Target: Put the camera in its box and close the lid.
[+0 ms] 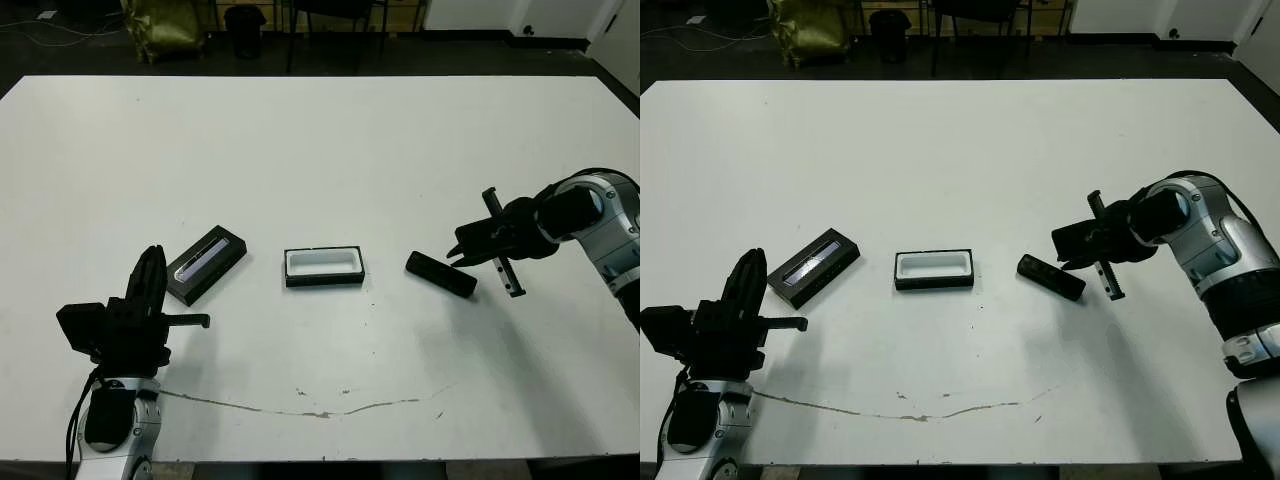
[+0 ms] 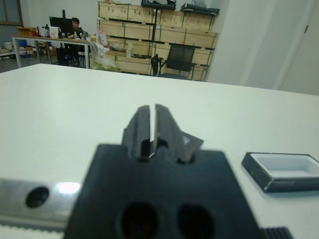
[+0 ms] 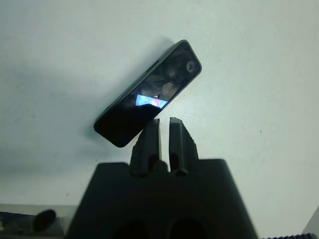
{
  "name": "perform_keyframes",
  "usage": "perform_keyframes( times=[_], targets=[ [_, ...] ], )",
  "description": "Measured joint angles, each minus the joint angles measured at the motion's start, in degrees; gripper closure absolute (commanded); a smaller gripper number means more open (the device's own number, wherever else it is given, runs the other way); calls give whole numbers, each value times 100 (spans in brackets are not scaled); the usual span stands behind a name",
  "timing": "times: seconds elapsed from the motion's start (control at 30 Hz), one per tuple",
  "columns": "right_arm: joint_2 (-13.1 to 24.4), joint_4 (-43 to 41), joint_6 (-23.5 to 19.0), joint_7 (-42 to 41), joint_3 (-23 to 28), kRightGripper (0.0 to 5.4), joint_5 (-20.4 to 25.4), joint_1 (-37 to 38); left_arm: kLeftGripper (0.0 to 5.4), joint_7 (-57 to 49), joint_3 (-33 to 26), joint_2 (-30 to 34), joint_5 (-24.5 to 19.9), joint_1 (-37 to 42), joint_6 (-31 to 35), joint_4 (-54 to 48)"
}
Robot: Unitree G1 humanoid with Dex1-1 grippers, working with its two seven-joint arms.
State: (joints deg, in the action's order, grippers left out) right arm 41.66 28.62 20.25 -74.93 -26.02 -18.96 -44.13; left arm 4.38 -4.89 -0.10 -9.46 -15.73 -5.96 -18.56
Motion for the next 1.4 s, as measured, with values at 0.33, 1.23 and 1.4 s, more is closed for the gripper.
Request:
perform_keyframes(
  times=[0.33, 1.23, 1.4],
  targets=[
    [23, 163, 349, -3, 29, 538, 320, 94, 540, -36, -2, -4, -15, -18, 56, -76],
    [201, -19, 384, 276, 58, 538, 65, 300, 540, -76, -14, -34, -39, -38, -15, -15],
    [231, 365, 387, 1130, 23, 538, -737, 245, 540, -84, -16, -33, 14, -39, -61, 16]
  ],
)
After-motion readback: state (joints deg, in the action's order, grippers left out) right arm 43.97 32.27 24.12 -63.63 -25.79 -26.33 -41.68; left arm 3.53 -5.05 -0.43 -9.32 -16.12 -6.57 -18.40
